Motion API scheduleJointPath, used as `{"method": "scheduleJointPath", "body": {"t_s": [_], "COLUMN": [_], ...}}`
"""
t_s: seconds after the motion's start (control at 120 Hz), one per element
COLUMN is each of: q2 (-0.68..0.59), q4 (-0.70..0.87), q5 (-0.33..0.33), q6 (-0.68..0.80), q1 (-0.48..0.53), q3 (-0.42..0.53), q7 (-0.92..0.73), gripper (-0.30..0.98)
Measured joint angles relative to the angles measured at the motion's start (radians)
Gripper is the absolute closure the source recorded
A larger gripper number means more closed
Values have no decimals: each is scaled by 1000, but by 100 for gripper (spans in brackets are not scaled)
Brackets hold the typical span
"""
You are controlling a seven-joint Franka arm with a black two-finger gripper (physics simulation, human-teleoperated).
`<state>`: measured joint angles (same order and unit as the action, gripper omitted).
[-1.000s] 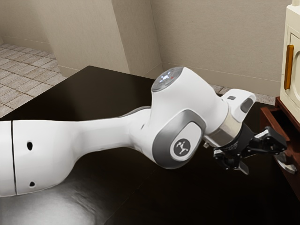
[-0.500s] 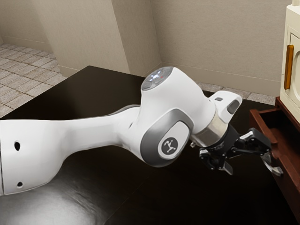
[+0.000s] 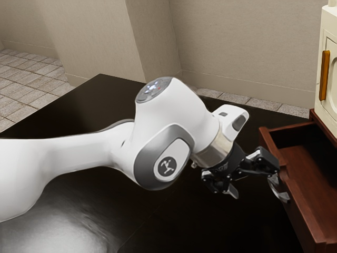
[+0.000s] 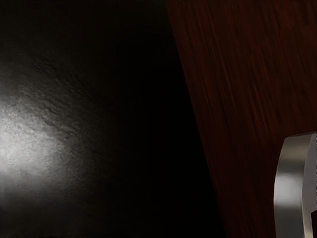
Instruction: Pull the drawer handle with one arm to open the drawer
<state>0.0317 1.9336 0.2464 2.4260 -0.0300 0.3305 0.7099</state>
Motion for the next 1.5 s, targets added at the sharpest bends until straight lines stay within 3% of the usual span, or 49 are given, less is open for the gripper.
{"method": "scheduleJointPath", "body": {"t_s": [1.0,1.5], "q2": [-216,-237], "q4": [204,234], "q5": [15,30], "q6": [-20,-19], "q1": [20,16], "q3": [-50,-67], "q7": [14,22], "gripper": [1,1]}}
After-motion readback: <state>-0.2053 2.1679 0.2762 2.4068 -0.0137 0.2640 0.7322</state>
